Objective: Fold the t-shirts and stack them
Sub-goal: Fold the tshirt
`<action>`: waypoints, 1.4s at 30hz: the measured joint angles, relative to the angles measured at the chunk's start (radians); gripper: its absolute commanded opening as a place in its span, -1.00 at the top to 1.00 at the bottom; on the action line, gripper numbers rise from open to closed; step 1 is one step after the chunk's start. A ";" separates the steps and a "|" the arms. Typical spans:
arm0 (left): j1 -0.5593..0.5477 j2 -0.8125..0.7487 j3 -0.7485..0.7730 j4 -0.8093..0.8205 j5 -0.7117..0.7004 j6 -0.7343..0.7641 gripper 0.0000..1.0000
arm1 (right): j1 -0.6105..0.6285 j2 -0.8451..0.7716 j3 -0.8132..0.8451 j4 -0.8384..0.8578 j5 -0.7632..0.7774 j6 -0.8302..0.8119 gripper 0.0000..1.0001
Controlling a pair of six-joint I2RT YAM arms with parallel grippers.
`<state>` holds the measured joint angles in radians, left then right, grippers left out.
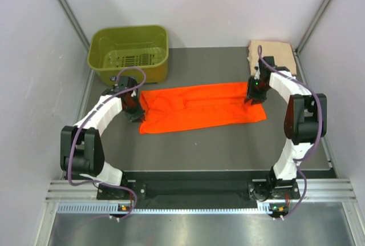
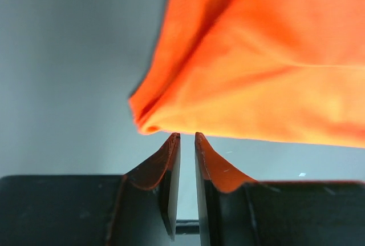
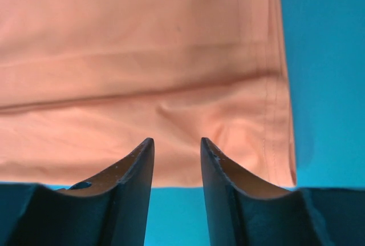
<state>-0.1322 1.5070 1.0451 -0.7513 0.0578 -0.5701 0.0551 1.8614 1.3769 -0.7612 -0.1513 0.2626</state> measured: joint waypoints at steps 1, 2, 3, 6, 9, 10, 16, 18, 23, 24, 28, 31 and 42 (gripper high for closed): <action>0.000 0.000 0.004 0.007 0.008 0.001 0.56 | 0.000 0.005 0.017 0.003 0.000 0.000 0.20; 0.000 0.007 0.010 0.026 0.026 0.001 0.56 | 0.000 0.010 0.029 0.005 0.000 0.000 0.19; 0.000 0.016 0.014 0.035 0.039 0.001 0.56 | -0.001 0.015 0.035 0.007 0.001 0.000 0.18; 0.000 0.062 0.022 0.068 0.077 -0.005 0.59 | -0.005 0.035 0.036 0.000 0.013 -0.002 0.16; 0.000 0.101 0.003 0.080 0.084 -0.014 0.59 | -0.016 0.040 -0.006 0.006 0.032 -0.006 0.13; 0.000 0.108 -0.013 0.080 0.084 -0.019 0.59 | -0.021 0.040 -0.027 0.009 0.038 -0.008 0.10; 0.010 0.128 -0.103 0.061 0.076 -0.057 0.60 | -0.073 -0.006 -0.142 0.042 0.062 -0.010 0.05; 0.017 0.130 -0.104 0.057 0.080 -0.064 0.63 | -0.092 -0.022 -0.160 0.052 0.058 -0.010 0.04; 0.019 0.130 -0.090 0.039 0.070 -0.056 0.63 | -0.106 -0.045 -0.179 0.043 0.087 -0.016 0.01; 0.020 0.130 -0.084 0.032 0.058 -0.055 0.63 | -0.106 -0.045 -0.179 0.037 0.092 -0.018 0.00; 0.022 0.121 -0.072 0.017 0.031 -0.048 0.61 | -0.104 -0.047 -0.166 0.011 0.084 -0.020 -0.07; 0.023 0.087 -0.071 0.010 0.027 -0.039 0.47 | -0.099 -0.047 -0.128 -0.011 0.071 -0.021 -0.11; 0.023 -0.063 0.042 0.066 0.018 -0.022 0.00 | -0.069 0.011 0.115 0.029 -0.039 0.024 -0.36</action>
<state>-0.1089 1.4445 1.0870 -0.6857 0.0753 -0.5919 -0.0135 1.8725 1.4921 -0.7322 -0.1898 0.2863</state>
